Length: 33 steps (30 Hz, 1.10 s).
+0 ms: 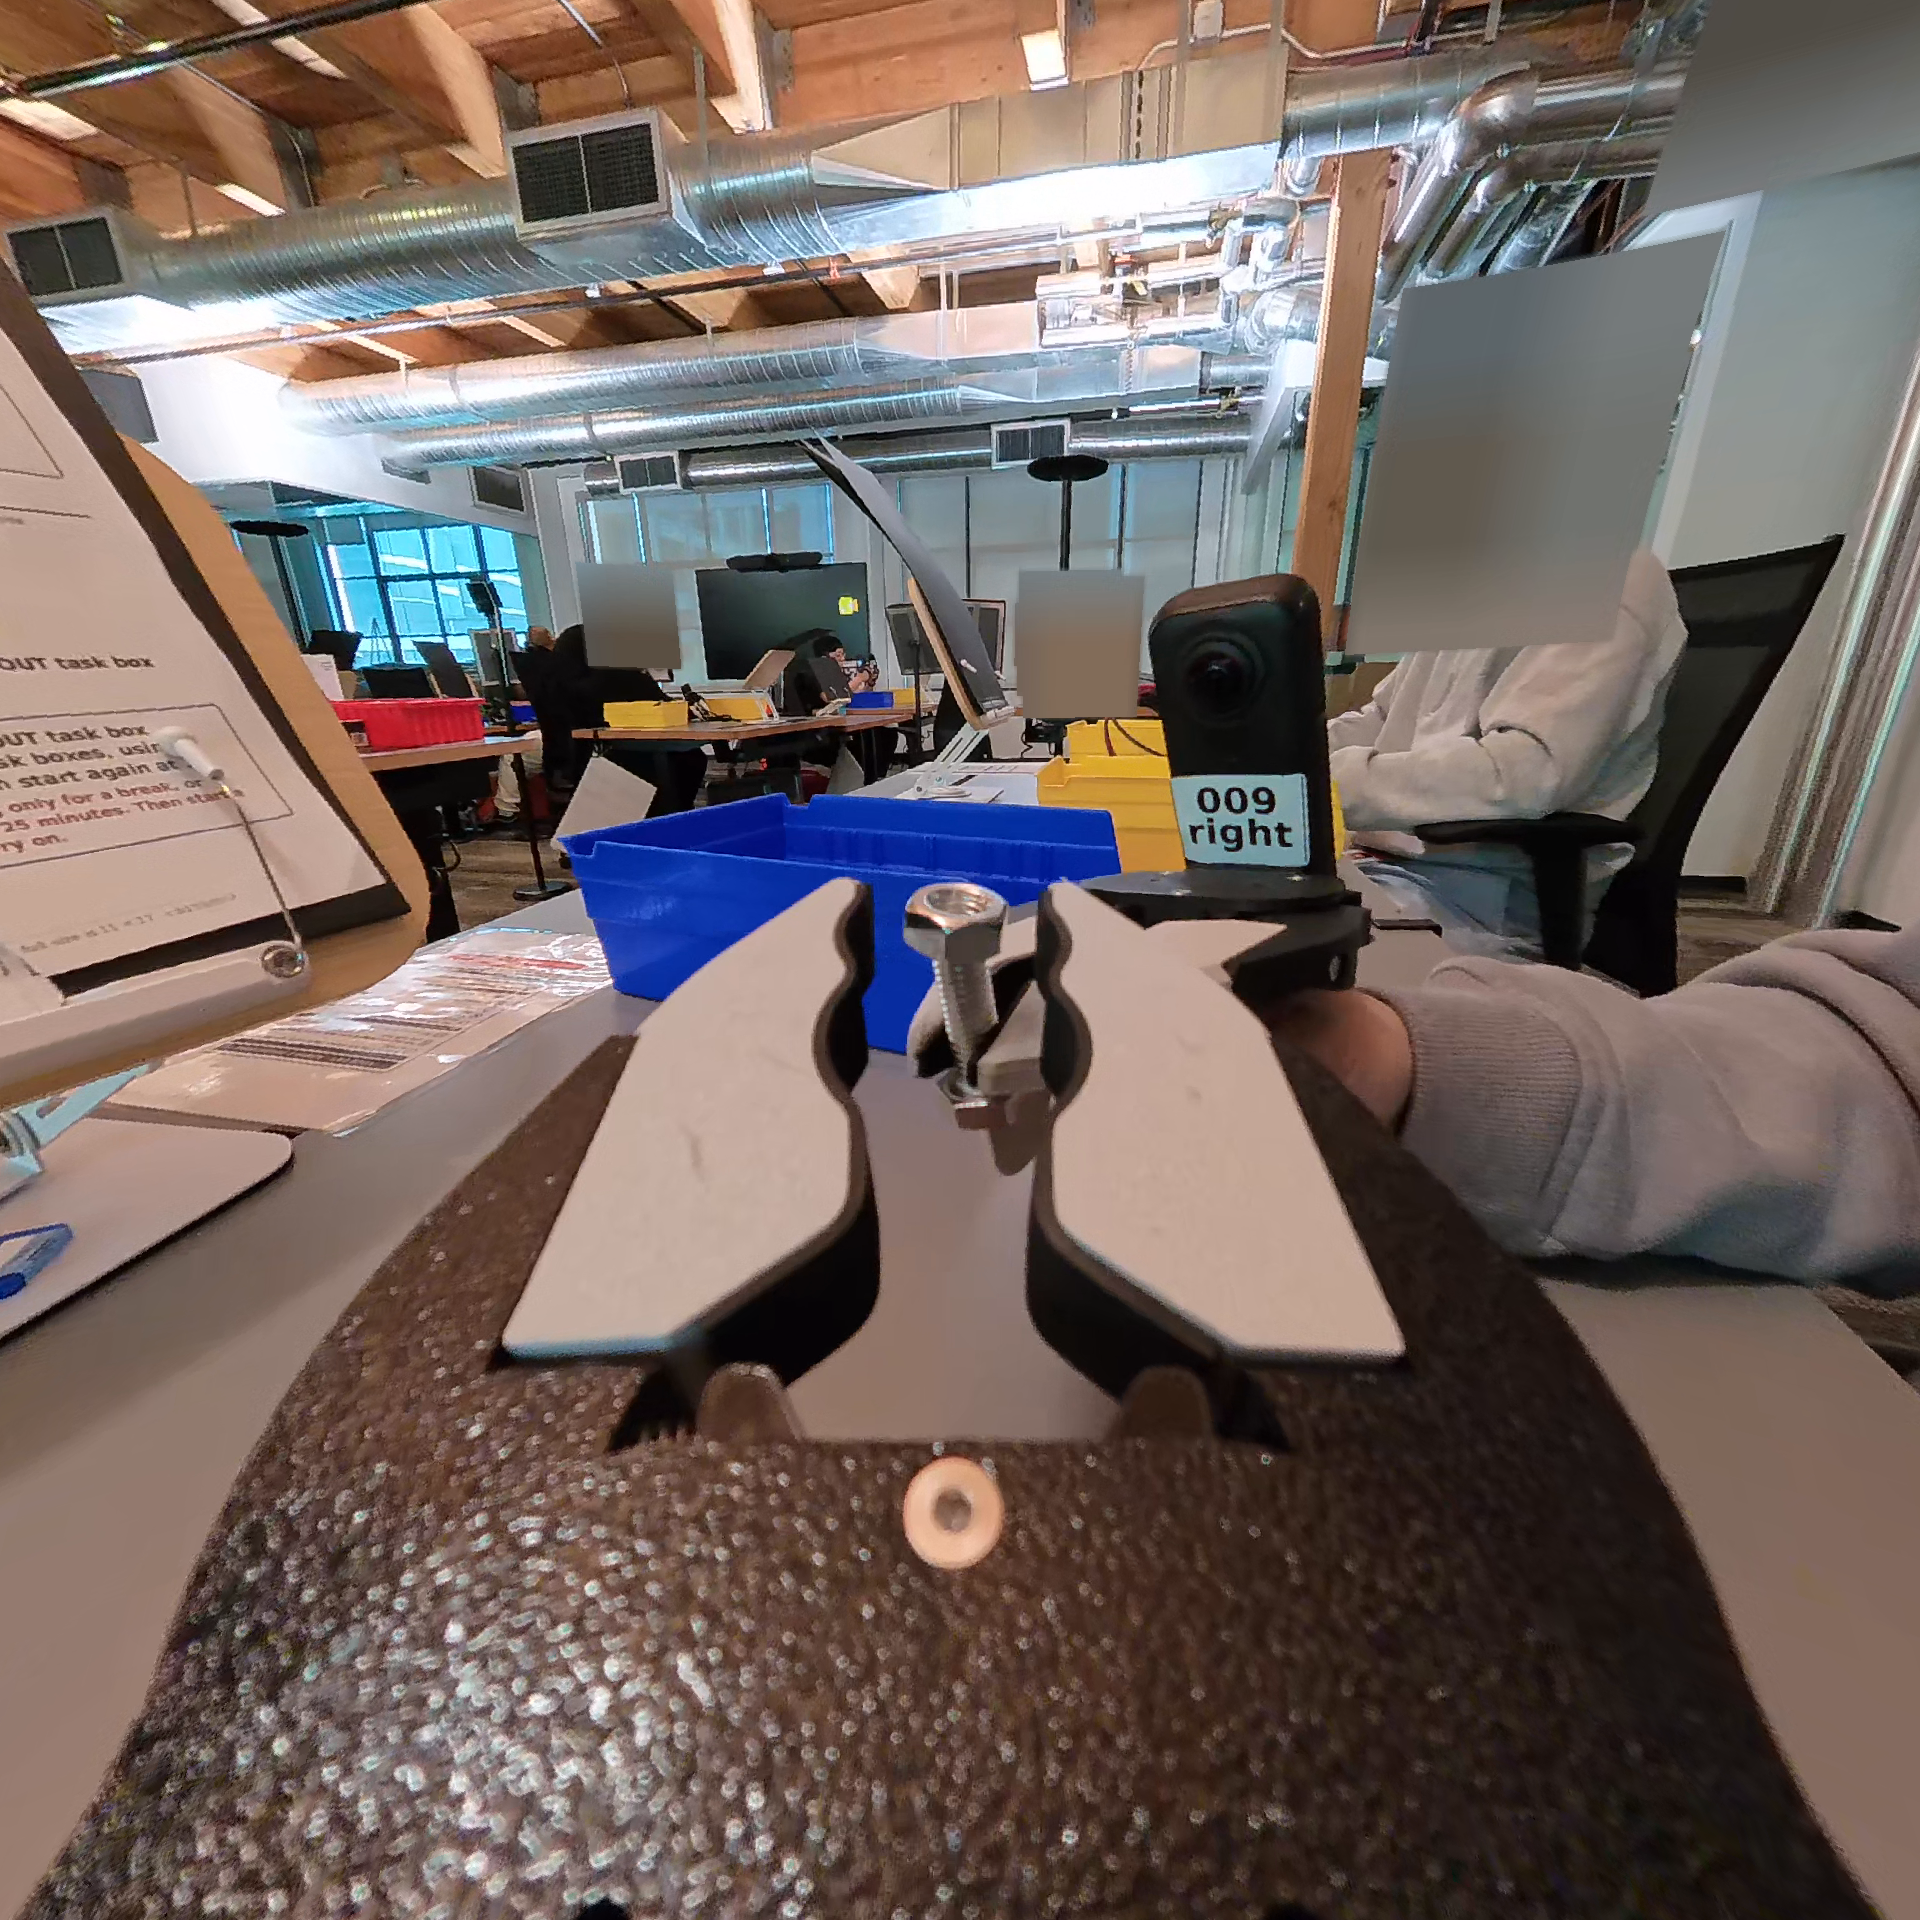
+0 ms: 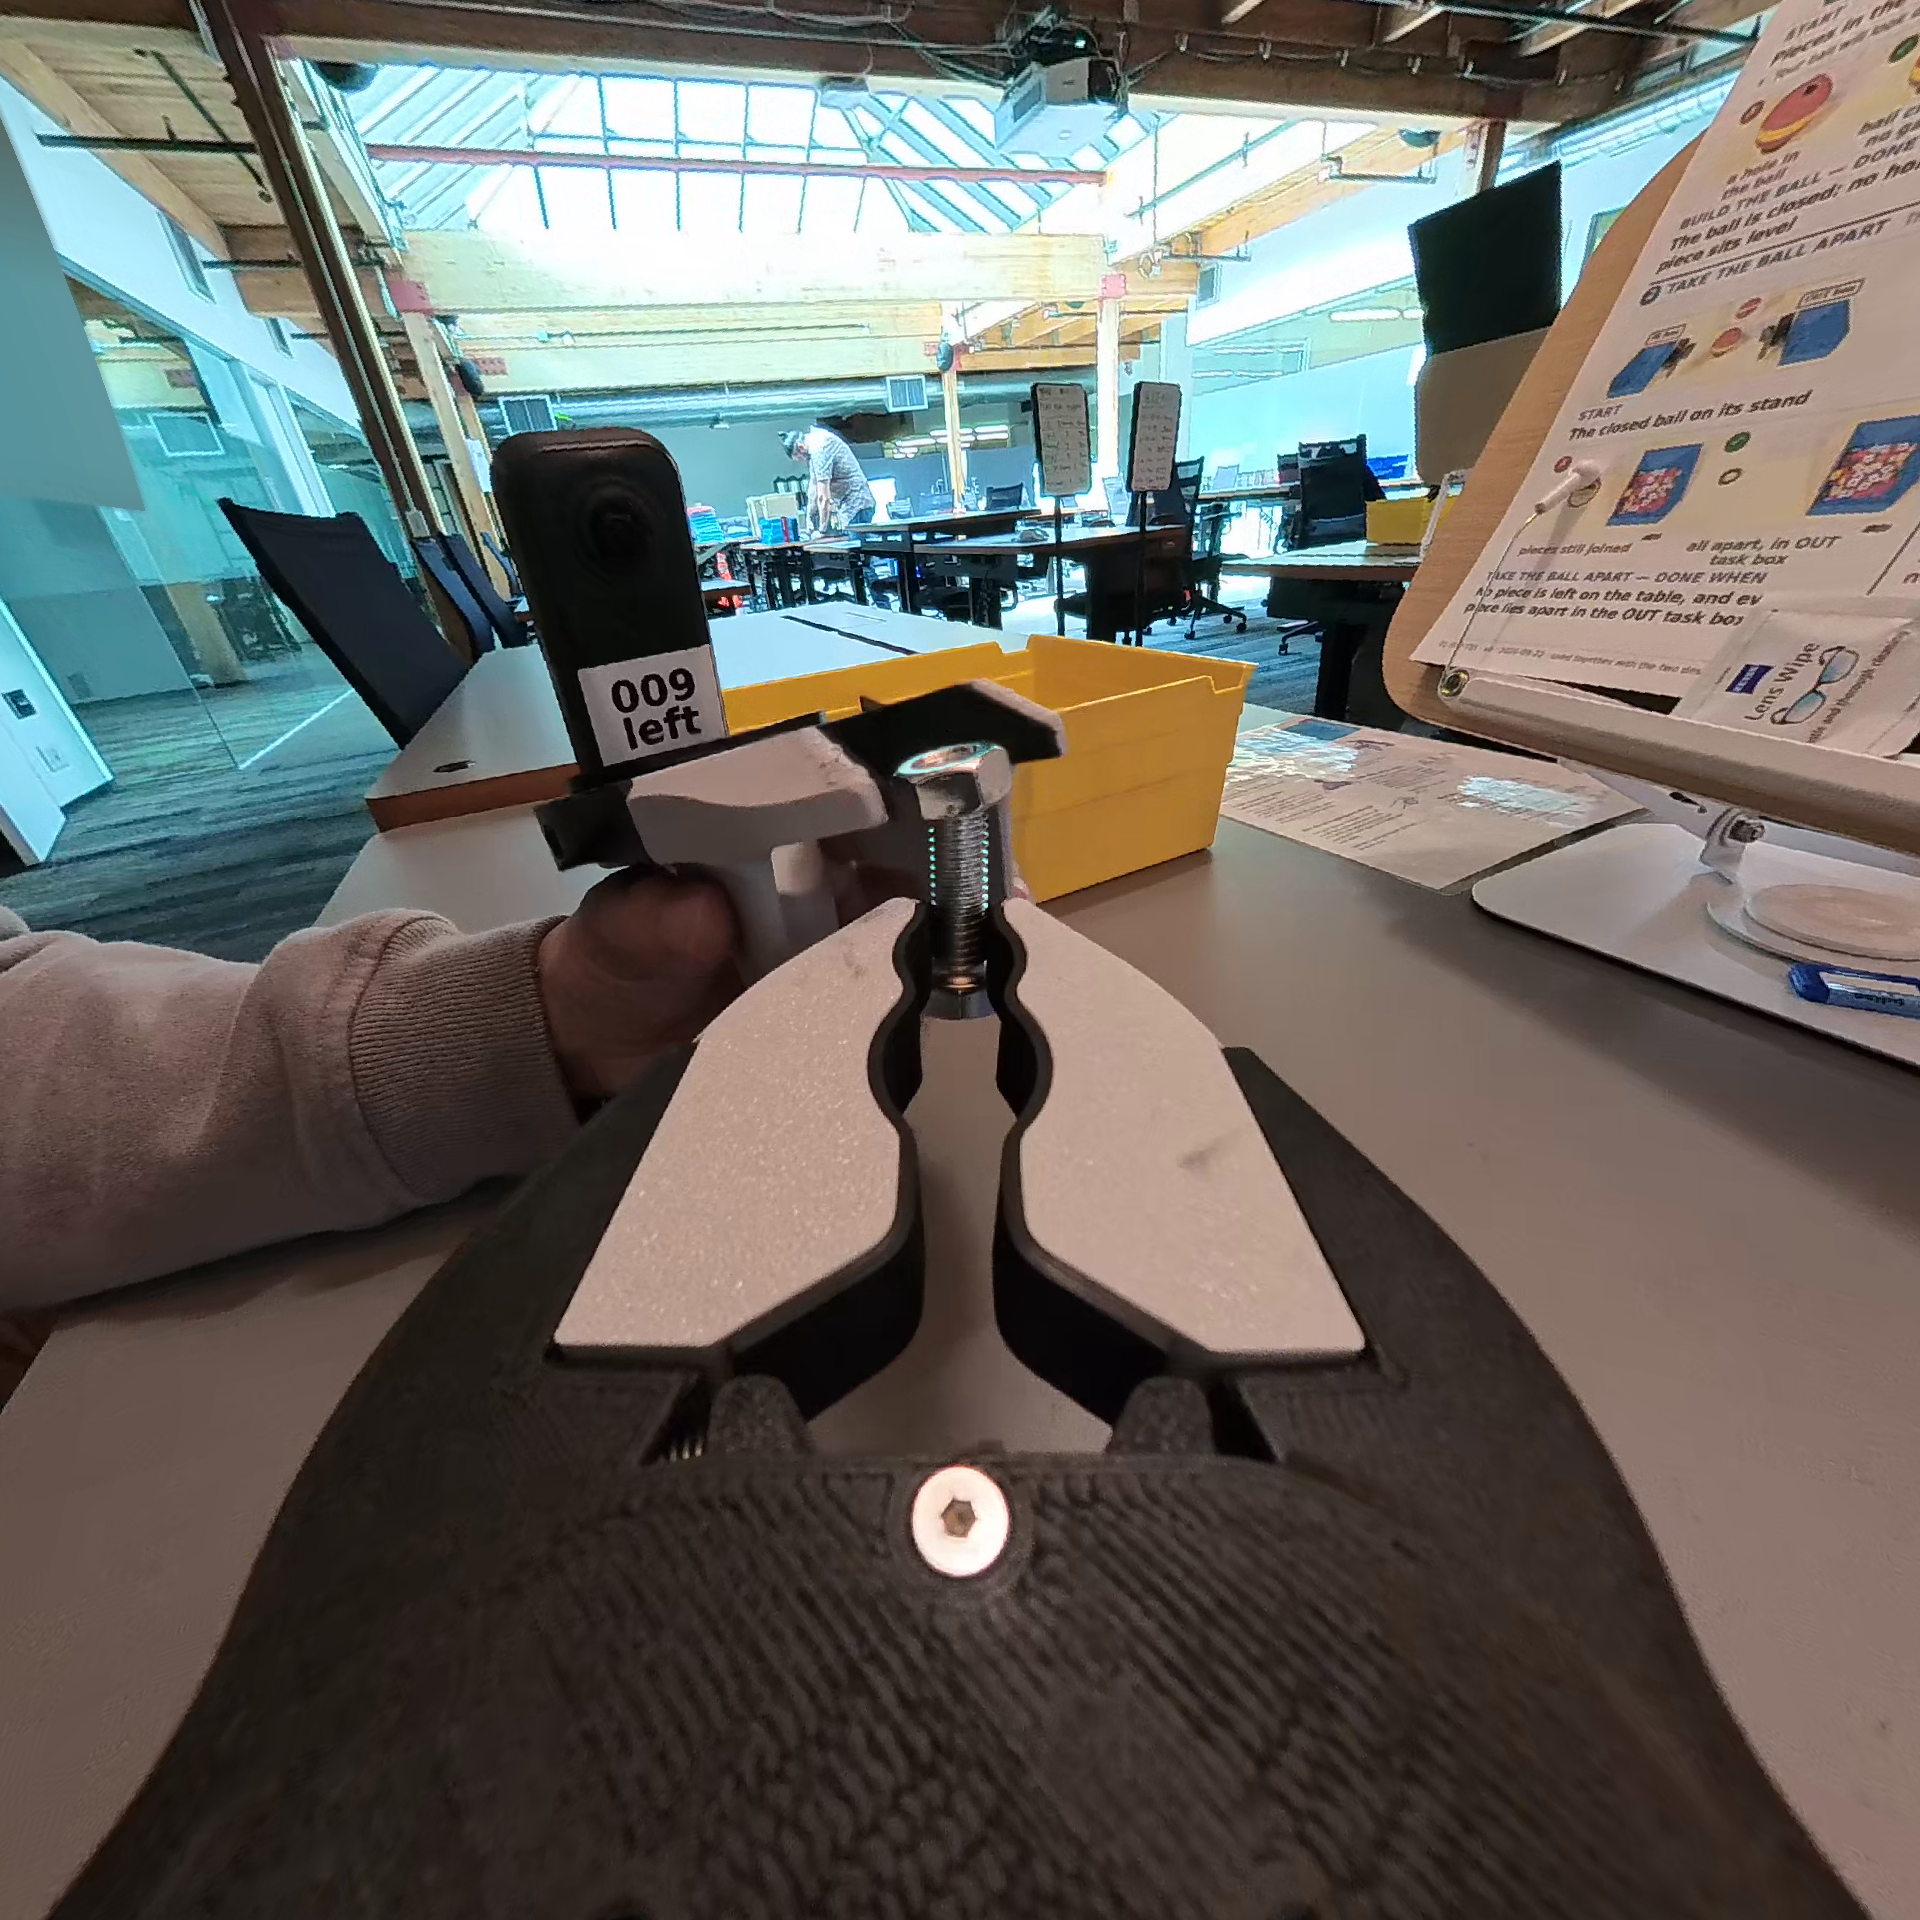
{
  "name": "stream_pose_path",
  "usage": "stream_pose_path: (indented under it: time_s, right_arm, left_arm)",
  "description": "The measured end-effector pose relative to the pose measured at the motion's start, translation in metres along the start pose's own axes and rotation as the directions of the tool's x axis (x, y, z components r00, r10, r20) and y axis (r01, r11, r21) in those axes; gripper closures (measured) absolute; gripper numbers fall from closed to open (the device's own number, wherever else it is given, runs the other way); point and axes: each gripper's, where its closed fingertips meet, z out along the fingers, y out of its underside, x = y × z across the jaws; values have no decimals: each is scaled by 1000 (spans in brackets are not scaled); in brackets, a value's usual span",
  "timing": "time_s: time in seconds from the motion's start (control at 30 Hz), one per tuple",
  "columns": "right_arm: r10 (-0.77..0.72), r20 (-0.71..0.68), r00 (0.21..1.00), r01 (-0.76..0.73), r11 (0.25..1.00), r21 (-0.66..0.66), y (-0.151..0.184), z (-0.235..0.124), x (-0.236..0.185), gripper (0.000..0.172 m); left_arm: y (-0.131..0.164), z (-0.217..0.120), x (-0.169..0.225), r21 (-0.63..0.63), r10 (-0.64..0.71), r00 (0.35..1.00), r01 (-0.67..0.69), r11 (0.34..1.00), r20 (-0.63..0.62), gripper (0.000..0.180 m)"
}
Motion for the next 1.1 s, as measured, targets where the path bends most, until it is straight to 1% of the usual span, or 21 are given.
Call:
stream_pose_path:
  time_s: [0.13,0.4,0.47,0.67,0.8,1.1]
  right_arm:
    - [5,-2,1000,-5,1000,9,-2,-1,1,163]
    - [8,-4,1000,-8,1000,10,-2,-2,2,163]
    - [8,-2,1000,-8,1000,11,-2,-1,1,163]
    - [-12,-5,1000,12,1000,-4,0,-1,1,163]
    - [-23,-3,1000,23,1000,-7,0,-1,0,163]
    - [19,21,1000,-20,1000,12,-2,-1,-2,163]
  left_arm:
    - [-1,-2,-4,3,-3,1000,3,1000,25,151]
    - [-1,-3,-7,4,-7,999,7,1000,33,152]
    - [-1,-3,-5,6,-4,1000,4,1000,25,153]
    - [-1,-3,0,-3,2,1000,-2,1000,-5,164]
    - [-1,-4,0,-13,-3,1000,3,1000,-21,164]
    - [-3,-5,1,29,-10,1000,10,1000,-28,164]
